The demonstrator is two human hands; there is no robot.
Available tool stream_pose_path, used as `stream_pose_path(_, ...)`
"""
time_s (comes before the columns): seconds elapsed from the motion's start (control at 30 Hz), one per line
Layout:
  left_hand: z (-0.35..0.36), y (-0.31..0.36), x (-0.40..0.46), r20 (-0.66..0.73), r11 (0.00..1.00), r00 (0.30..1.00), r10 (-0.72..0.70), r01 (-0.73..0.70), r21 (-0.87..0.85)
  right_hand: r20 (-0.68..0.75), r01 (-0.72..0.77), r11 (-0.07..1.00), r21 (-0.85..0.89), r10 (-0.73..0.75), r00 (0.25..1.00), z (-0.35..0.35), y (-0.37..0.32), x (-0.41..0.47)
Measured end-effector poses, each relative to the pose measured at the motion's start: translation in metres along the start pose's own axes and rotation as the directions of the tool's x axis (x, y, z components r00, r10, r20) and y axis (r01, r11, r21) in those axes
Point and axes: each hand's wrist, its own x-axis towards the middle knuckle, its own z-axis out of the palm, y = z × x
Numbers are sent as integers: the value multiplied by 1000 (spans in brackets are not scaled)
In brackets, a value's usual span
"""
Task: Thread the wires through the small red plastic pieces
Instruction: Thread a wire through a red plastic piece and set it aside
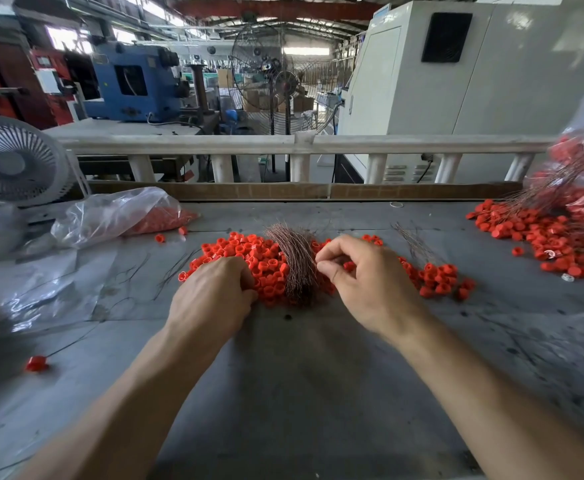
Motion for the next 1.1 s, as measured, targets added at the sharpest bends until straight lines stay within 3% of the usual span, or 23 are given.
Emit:
stream_pose_path(0.23, -1, 1, -1, 6, 1000, 1000, 7, -8, 16, -144, 13, 920, 392, 47, 989, -9, -12, -2)
stream_pose_path(0.37, 0, 1, -2, -29, 1000, 1000, -10, 10, 11, -264, 76, 844, 530, 79, 961, -14, -18, -3)
stream_pose_path(0.53, -1, 0, -3, -7, 999, 1000, 3, -3, 33, -348, 29, 775, 631, 249, 904, -20, -17, 0)
stream_pose_path(0.77, -6, 5, -5, -32, 1000, 999, 11, -11, -1, -253, -84, 534, 841, 526, 812, -37, -8, 10)
stream_pose_path(0.83, -7, 6, -4, -80, 998, 997, 19, -25, -64, -196, -116, 460, 880, 575, 794, -43, -5, 12)
stream_pose_path(0.93, -7, 12, -3, -116, 952, 993, 19, -53, -301, -99, -192, 399, 897, 603, 791, -45, -3, 12)
stream_pose_path(1.1, -3, 26, -6, -23, 698, 997, 72, -67, -713, 36, -394, 501, 770, 583, 812, -32, -5, 7)
